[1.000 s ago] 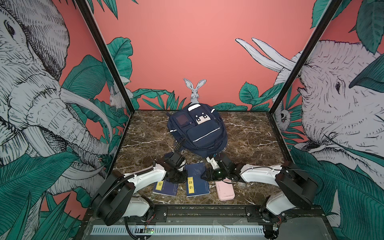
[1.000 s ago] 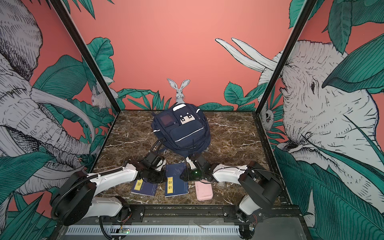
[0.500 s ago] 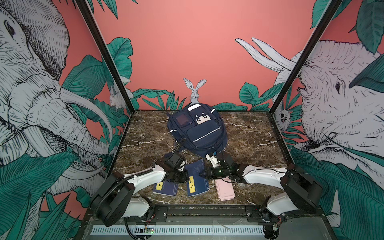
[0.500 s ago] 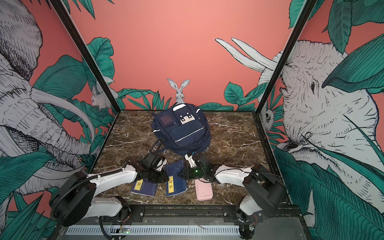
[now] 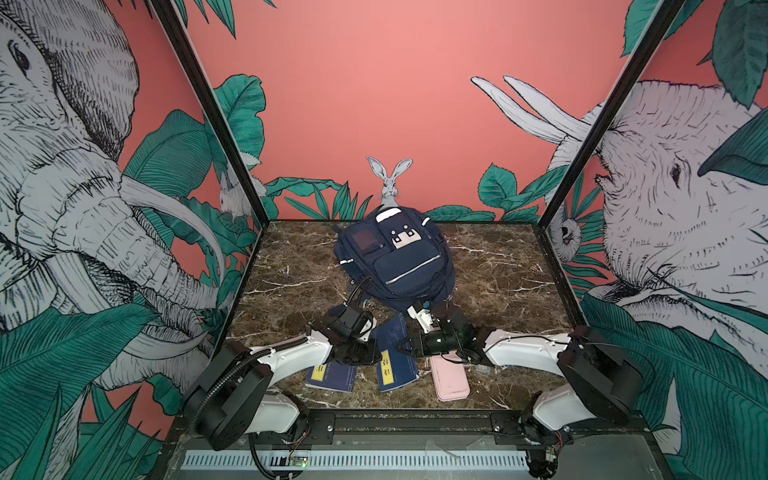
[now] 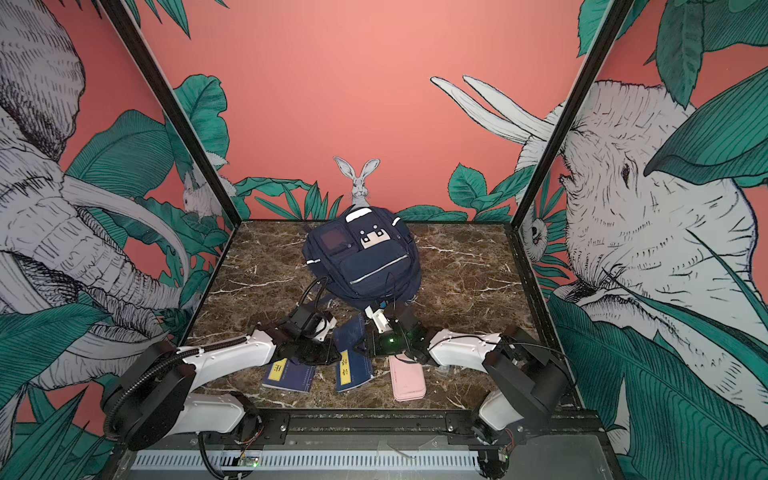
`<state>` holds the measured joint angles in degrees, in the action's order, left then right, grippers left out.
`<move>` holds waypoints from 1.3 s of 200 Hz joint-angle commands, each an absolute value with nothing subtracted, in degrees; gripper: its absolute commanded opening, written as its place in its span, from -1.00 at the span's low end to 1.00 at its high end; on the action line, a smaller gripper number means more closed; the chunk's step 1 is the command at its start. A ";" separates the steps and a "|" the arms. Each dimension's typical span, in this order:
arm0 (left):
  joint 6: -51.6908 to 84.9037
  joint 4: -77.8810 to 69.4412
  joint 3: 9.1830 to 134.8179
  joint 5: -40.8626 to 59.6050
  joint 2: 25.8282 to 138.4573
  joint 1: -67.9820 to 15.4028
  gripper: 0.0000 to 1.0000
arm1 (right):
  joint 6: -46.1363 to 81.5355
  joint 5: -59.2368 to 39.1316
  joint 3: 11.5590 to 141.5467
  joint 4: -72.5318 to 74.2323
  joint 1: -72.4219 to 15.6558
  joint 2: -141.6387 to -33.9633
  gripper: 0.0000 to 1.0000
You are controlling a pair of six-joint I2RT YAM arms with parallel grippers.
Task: Pack the student bag
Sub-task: 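Lift the navy book upright with the right gripper while the left moves to the backpack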
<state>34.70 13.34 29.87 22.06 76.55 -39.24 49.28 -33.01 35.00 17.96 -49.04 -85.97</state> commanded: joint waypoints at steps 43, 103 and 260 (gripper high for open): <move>32.10 16.70 31.78 19.86 77.22 -39.79 -0.35 | 48.20 -34.28 36.22 19.13 -48.10 -85.46 -0.68; 25.73 26.02 39.02 14.59 75.09 -39.81 -0.15 | 48.69 -34.66 35.86 19.87 -45.82 -83.05 -0.94; 9.67 37.61 74.60 -1.72 91.69 -39.81 0.06 | 45.79 -40.47 32.45 4.63 -14.77 -54.60 -1.00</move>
